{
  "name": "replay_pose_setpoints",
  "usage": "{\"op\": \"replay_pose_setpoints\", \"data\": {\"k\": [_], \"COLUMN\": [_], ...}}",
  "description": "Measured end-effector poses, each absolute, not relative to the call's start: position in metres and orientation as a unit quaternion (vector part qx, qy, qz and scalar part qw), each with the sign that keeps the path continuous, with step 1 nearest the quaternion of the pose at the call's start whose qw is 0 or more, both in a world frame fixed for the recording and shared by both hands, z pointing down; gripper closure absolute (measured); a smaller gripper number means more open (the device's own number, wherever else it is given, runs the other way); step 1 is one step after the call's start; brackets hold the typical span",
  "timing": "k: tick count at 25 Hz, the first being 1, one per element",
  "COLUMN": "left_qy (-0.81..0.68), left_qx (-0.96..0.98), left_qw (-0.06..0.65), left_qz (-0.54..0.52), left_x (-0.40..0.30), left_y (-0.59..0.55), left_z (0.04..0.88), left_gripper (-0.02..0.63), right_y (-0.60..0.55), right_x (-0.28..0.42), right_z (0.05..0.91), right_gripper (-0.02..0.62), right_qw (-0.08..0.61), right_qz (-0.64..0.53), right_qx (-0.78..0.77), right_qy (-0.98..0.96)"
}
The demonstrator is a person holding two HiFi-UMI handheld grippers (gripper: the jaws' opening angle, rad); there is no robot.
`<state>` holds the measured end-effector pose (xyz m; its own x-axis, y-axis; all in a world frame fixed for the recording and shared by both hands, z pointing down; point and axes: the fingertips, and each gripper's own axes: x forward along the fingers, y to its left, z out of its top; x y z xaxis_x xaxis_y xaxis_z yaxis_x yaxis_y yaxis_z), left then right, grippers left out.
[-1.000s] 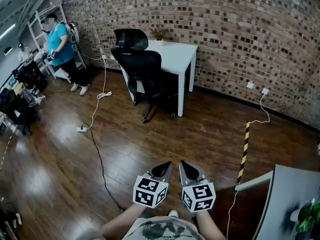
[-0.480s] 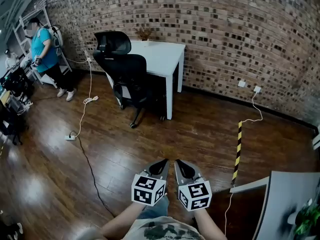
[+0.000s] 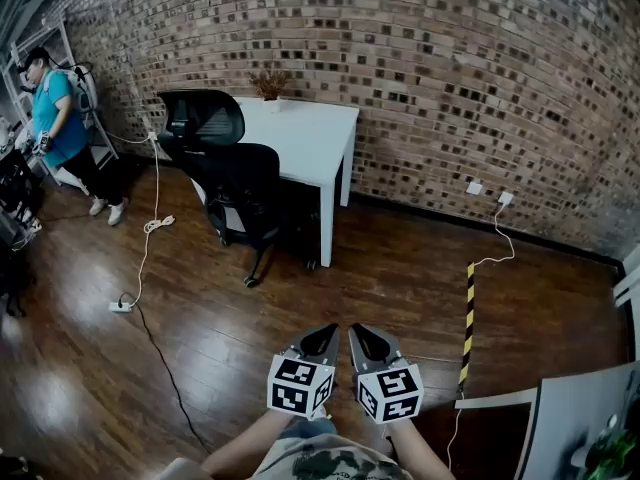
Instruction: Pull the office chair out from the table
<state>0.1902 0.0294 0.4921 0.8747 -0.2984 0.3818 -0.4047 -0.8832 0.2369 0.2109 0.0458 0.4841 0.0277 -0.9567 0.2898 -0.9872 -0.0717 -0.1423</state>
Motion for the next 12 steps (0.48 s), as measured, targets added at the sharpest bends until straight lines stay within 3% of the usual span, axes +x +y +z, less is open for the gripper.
{"op": "replay_pose_setpoints", "data": {"k": [12], "left_qy": [-0.194], "left_qx": [0.957], "left_qw": [0.16], "left_qz": [0.142], "left_x": [0.216], "left_y": [-0.067], "left_z": [0.475], "left_gripper": [0.589], "right_y": [-0.048], "right_x": [0.233], "right_z": [0.471], "right_gripper": [0.58], "right_qw": [0.057], "right_qz": [0.147], "right_qx": [0.701], "right_qy": [-0.696]}}
